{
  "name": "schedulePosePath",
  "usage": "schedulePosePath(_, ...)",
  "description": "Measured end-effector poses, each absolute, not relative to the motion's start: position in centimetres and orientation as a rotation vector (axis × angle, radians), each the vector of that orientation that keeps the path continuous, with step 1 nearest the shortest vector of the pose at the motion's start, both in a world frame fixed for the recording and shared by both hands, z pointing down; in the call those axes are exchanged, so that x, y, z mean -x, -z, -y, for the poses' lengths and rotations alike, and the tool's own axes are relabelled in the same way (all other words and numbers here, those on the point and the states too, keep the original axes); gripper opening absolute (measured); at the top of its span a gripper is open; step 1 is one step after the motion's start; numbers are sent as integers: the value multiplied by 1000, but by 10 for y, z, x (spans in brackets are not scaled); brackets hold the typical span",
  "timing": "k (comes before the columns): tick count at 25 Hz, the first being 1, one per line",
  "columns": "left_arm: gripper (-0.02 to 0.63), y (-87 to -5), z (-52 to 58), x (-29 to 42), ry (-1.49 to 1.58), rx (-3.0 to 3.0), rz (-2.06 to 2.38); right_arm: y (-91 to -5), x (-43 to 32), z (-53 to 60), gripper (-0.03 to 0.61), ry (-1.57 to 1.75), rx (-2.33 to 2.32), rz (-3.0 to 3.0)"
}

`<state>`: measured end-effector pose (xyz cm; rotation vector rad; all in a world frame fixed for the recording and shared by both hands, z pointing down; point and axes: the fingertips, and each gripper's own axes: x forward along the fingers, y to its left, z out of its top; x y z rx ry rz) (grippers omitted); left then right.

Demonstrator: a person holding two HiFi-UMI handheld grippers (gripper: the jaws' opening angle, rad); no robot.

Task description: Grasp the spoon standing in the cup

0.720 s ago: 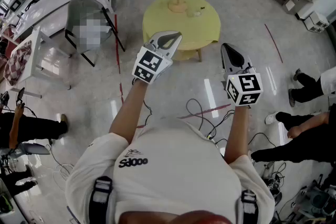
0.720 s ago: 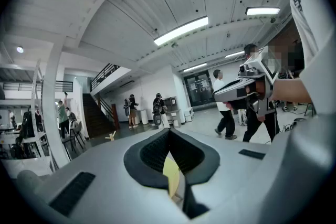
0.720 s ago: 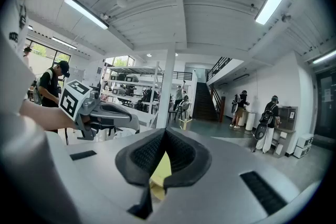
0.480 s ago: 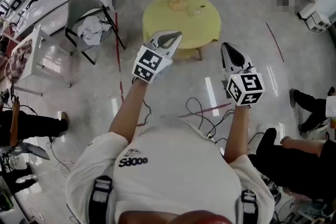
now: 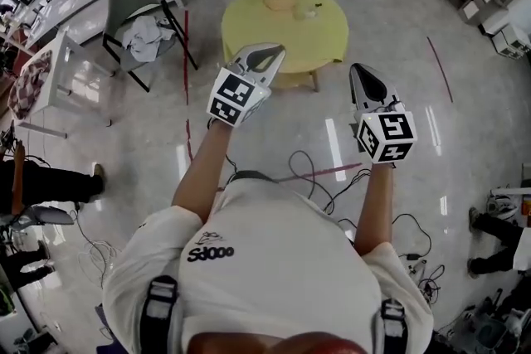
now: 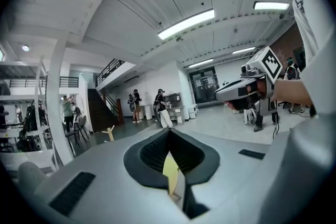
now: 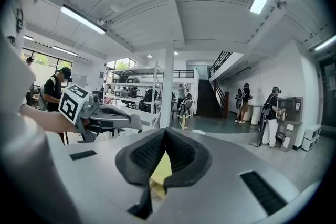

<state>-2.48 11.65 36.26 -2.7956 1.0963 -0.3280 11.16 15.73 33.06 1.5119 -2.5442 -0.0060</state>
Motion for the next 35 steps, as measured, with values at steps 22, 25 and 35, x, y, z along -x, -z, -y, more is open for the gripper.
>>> schedulePosePath(22, 28, -396, 99, -2, 408, 2807, -1088, -351, -136, 52, 14, 3, -1519, 2509)
schedulePosePath(25, 28, -394, 144, -4, 403, 2813, -1060, -350, -136, 96, 14, -12, -1546, 2499)
schedulePosePath(35, 28, -422, 263, 8, 461, 2871, -1031, -388, -122, 220, 14, -138, -1517, 2451)
